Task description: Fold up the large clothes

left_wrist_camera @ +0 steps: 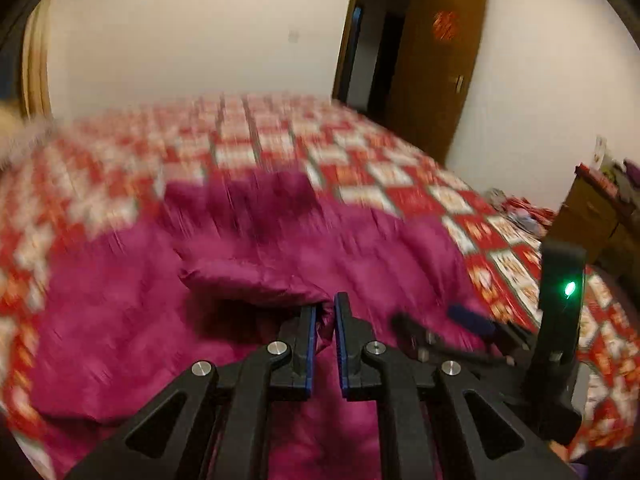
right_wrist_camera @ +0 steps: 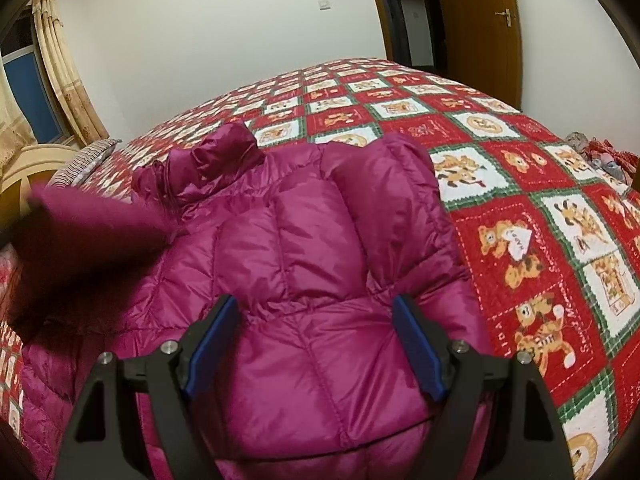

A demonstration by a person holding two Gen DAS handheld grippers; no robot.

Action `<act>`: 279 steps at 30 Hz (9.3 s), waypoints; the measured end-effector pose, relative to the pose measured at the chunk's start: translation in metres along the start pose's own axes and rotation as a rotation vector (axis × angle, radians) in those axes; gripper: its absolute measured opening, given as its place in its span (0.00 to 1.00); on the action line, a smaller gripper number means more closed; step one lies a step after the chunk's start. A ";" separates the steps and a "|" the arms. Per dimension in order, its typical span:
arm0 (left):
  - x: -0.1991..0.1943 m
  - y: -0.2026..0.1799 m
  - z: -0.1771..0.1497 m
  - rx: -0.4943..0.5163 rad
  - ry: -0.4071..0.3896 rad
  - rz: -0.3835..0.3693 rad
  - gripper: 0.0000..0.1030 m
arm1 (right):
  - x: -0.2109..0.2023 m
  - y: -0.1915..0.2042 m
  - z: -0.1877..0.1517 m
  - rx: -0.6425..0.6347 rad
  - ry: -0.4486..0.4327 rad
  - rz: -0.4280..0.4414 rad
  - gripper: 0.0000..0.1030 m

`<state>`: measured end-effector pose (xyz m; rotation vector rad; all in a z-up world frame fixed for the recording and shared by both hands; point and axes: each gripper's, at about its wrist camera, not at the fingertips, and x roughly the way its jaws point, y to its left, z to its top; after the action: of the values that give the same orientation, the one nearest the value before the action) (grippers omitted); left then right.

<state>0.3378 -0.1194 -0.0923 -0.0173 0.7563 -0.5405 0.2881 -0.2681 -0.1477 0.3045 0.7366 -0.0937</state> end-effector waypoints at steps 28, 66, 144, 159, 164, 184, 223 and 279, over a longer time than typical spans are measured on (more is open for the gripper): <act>-0.164 0.170 -0.049 -0.360 -0.139 0.415 0.10 | -0.031 0.195 0.013 -0.494 -0.094 0.127 1.00; 0.011 0.172 -0.033 -0.290 0.013 0.494 0.10 | 0.019 0.056 -0.002 -0.119 0.120 0.092 0.32; 0.031 0.171 -0.035 -0.449 -0.005 0.328 0.18 | 0.090 0.002 0.054 0.121 0.073 0.143 0.10; 0.020 0.192 -0.047 -0.610 -0.086 0.190 0.19 | 0.086 0.069 0.137 0.031 0.040 0.110 0.39; -0.013 0.182 -0.038 -0.545 -0.080 0.188 0.20 | 0.128 0.068 0.090 -0.051 0.227 0.079 0.36; 0.042 0.203 -0.015 -0.423 0.056 0.396 0.77 | 0.116 0.070 0.075 -0.171 0.137 0.080 0.35; -0.247 0.146 -0.049 -0.193 -0.165 0.092 0.84 | -0.227 -0.024 0.035 -0.136 -0.233 0.093 0.68; -0.313 0.073 -0.259 -0.339 0.026 -0.222 0.05 | -0.277 -0.079 -0.196 0.029 0.163 0.313 0.12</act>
<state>0.0143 0.1366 -0.0950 -0.4131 0.8697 -0.6183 -0.0584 -0.2893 -0.1168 0.4553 0.8412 0.2194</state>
